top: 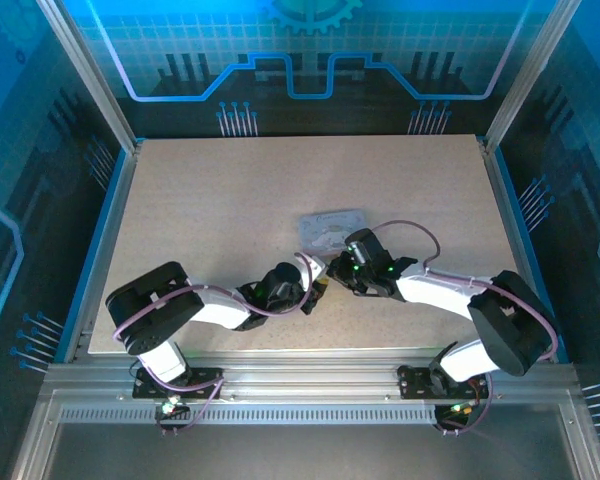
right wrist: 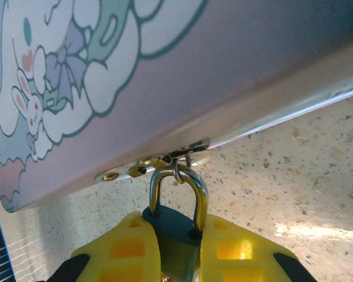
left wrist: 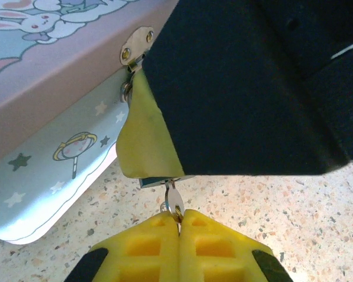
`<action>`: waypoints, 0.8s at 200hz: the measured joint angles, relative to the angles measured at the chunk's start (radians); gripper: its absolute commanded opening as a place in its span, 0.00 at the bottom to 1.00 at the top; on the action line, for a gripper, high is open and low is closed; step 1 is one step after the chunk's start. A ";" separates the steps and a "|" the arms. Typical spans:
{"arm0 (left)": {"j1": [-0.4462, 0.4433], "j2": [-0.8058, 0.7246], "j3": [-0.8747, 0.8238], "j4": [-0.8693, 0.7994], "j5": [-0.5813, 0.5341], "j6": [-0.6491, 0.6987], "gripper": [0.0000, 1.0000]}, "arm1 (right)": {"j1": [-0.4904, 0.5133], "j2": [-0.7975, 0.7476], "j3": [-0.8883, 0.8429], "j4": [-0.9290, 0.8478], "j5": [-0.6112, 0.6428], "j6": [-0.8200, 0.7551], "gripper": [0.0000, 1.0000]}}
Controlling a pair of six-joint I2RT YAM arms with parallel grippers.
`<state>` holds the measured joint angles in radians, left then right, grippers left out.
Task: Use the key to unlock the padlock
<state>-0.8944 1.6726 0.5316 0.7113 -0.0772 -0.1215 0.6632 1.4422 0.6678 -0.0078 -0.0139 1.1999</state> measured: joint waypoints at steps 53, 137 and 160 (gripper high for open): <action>0.009 0.026 0.003 0.057 0.050 -0.043 0.00 | 0.006 -0.010 0.064 -0.131 0.040 -0.087 0.00; 0.057 0.098 -0.011 0.156 0.125 -0.116 0.00 | 0.019 -0.036 0.081 -0.205 0.074 -0.170 0.59; 0.061 0.108 -0.024 0.188 0.138 -0.126 0.00 | 0.014 -0.125 0.080 -0.231 0.091 -0.184 0.63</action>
<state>-0.8330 1.7809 0.5072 0.8993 0.0612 -0.2470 0.6777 1.3174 0.7483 -0.2390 0.0772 1.0157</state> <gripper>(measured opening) 0.045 0.615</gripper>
